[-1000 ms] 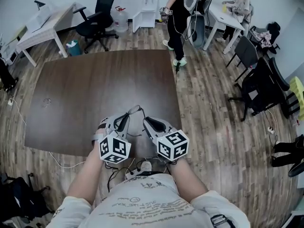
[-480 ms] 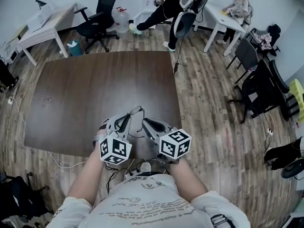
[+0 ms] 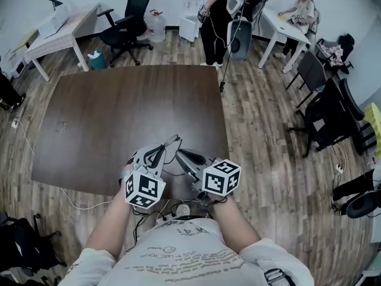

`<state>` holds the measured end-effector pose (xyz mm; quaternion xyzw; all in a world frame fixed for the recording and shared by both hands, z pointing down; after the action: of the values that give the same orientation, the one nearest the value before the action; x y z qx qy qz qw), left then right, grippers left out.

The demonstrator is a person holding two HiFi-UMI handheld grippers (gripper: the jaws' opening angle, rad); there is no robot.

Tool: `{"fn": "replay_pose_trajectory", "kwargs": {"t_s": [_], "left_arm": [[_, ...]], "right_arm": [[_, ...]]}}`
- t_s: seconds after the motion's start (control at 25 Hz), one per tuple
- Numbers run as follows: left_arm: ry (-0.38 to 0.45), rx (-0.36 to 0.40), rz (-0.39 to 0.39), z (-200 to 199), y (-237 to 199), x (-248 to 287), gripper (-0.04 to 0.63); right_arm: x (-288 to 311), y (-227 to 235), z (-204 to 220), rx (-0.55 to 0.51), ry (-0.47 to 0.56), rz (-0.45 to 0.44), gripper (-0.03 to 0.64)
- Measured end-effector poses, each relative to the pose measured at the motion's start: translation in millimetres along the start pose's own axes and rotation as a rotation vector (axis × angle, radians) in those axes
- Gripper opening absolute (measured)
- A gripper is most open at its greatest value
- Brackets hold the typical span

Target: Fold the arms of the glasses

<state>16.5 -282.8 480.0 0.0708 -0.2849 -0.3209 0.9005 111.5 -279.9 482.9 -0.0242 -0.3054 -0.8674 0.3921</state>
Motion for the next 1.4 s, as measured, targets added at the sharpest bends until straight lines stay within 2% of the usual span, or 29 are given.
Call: {"fn": "replay_pose_trajectory", "kwargs": {"t_s": [0.2,0.48,0.8,0.88,0.96,1.4], "left_arm": [[0.027,-0.033,0.028,-5,8,0,0.035],[0.045,-0.055,0.038,-7,8,-3,0.035],[0.050,-0.092,0.037,-6,8,0,0.035],[0.054,-0.103,0.025,-7,5,-1,0.035],[0.056,-0.119,0.006,-7,0,-3,0.035],[0.069,-0.342,-0.157,13,-36,-24,0.035]], "right_arm": [[-2,-4,-1,0.102,0.006,-0.060,0.032],[-1,-8,-4,0.114,0.010,-0.072,0.032],[-2,-9,-4,0.015,0.042,-0.033,0.034],[-1,-10,-5,-0.004,0.052,-0.025,0.048],[-1,-10,-5,-0.012,0.056,-0.020,0.125],[-22,5,-6,0.008,0.106,0.042,0.137]]}}
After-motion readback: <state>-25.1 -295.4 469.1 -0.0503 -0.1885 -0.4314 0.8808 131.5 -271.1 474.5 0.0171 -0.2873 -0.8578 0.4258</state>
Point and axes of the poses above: the fingertips, and each gripper's own axes: x forward along the fingers, y to its right, z out of its underside, the point moved 4 cm from there along -x, backward along the fingers, and after that the axes turned 12 degrees about z, right-handed, at the moved point
